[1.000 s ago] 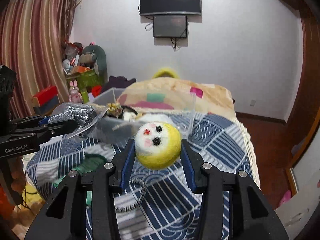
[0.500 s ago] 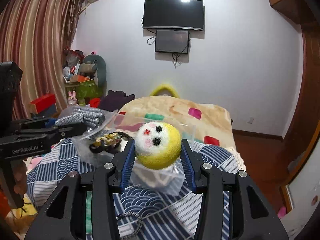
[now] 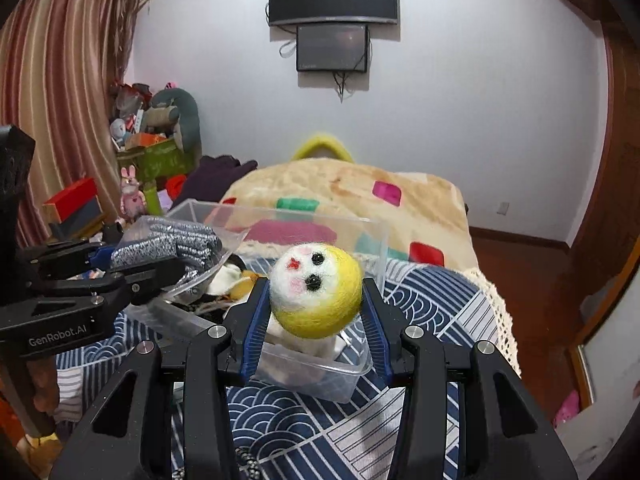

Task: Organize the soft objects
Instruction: 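Place the felt ball in the box with the right gripper while the left drops the bagged sock in, then grasp the braided bracelet with the right gripper while the left grasps the green knitted sock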

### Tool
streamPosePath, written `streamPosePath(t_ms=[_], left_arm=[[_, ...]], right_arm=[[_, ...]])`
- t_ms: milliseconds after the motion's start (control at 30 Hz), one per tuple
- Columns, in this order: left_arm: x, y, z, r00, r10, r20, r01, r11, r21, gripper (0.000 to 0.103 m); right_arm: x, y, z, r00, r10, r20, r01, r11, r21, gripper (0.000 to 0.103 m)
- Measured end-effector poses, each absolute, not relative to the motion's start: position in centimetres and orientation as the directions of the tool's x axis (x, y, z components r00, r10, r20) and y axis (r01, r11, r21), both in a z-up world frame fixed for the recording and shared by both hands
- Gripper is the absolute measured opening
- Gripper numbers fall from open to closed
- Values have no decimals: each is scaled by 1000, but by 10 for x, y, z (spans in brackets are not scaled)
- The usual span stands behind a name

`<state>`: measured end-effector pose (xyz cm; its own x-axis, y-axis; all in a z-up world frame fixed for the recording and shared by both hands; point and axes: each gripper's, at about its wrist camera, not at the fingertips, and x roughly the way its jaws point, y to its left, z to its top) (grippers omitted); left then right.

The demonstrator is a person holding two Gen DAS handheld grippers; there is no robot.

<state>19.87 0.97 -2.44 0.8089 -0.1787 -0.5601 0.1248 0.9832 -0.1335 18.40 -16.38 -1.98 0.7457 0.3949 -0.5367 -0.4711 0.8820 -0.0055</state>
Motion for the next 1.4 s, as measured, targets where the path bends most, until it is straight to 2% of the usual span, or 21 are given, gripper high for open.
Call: streamPosePath(t_ms=[267, 500, 633, 733, 900, 1100, 1267, 1400], left_arm=[[219, 6, -42, 776, -174, -606, 119, 984, -130, 42], [219, 1, -47, 784, -152, -601, 109, 988, -107, 43], [218, -4, -46, 781, -140, -609, 105, 990, -93, 62], [216, -1, -45, 774, -160, -613, 108, 987, -121, 64], [207, -1, -38, 778, -157, -608, 119, 988, -103, 67], [184, 0, -19, 811, -132, -570, 117, 991, -62, 81], [168, 6, -2, 836, -128, -533, 105, 992, -72, 98], [151, 13, 3, 848, -123, -515, 86, 992, -95, 100]], right_arm=[[188, -165, -29, 728, 384, -568, -473, 881, -11, 41], [188, -164, -32, 718, 388, -579, -481, 877, -9, 42], [187, -165, -31, 708, 396, -585, -487, 873, 2, 48], [186, -165, -29, 704, 410, -580, -496, 868, 12, 55], [176, -161, -20, 717, 417, -559, -507, 862, -7, 55], [163, -164, -4, 743, 434, -510, -509, 861, -9, 61], [149, -166, 9, 764, 437, -474, -512, 858, -34, 63], [136, -170, 14, 772, 453, -445, -517, 856, -25, 69]])
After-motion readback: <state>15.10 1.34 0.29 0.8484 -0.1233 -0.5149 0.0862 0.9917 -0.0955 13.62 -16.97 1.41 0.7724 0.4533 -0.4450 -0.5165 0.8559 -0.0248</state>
